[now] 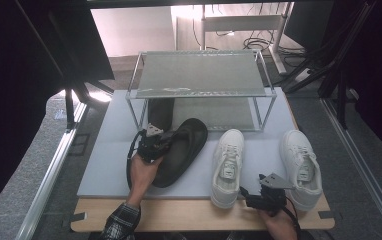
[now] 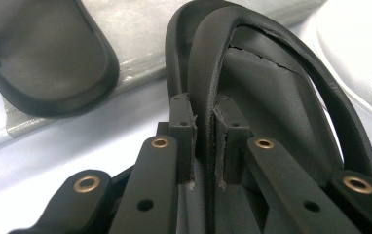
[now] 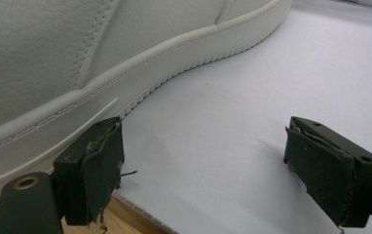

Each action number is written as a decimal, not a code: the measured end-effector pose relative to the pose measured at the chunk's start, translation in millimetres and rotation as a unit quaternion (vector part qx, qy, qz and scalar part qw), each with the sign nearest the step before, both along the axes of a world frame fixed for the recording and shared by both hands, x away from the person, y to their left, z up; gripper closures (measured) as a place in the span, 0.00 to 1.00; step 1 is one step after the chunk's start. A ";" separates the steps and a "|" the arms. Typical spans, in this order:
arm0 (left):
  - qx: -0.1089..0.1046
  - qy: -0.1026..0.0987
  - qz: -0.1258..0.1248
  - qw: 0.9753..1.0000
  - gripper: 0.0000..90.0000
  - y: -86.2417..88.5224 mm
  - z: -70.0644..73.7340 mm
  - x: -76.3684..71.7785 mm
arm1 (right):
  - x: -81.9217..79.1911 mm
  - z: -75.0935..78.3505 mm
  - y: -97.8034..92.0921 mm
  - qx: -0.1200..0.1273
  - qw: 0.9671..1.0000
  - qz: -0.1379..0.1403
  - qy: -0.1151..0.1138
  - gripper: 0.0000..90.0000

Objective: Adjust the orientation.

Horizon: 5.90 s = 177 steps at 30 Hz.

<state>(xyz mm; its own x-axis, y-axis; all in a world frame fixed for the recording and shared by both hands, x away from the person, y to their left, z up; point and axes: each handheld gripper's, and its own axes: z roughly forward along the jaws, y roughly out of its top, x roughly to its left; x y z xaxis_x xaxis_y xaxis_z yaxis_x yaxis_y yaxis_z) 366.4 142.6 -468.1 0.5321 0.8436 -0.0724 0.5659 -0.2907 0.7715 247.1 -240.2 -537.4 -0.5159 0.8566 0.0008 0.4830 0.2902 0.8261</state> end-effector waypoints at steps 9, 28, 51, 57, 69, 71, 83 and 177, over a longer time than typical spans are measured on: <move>0.000 -0.004 0.034 0.999 0.89 -7.1 -3.9 21.5 | 0.0 0.0 -0.1 0.000 1.000 0.000 0.000 0.16; -0.004 -0.017 0.098 0.995 0.89 -19.9 -11.8 61.7 | 0.0 -0.2 -0.2 0.001 1.000 0.001 0.000 0.16; -0.033 -0.015 0.098 0.995 0.83 -12.3 -15.6 61.4 | 0.0 -0.2 -0.3 0.001 1.000 0.001 -0.001 0.16; -0.039 -0.018 0.067 0.997 0.85 -2.2 -10.5 44.2 | -0.1 0.0 -0.3 0.000 1.000 0.001 0.001 0.16; -0.055 0.002 -0.021 0.998 1.00 15.4 -19.1 -5.5 | 0.0 0.0 -0.2 0.000 1.000 0.002 0.000 0.16; -0.055 0.001 -0.028 0.998 1.00 18.1 -20.4 -12.7 | -0.1 0.0 -0.2 0.000 1.000 0.002 0.000 0.16; -0.029 -0.003 -0.054 0.998 0.99 22.4 -33.5 -51.3 | -0.1 0.0 -0.1 -0.001 1.000 0.002 0.000 0.16; -0.004 -0.011 -0.038 0.999 0.99 -43.6 -44.0 27.7 | 0.0 0.0 -0.2 0.000 1.000 0.002 0.000 0.16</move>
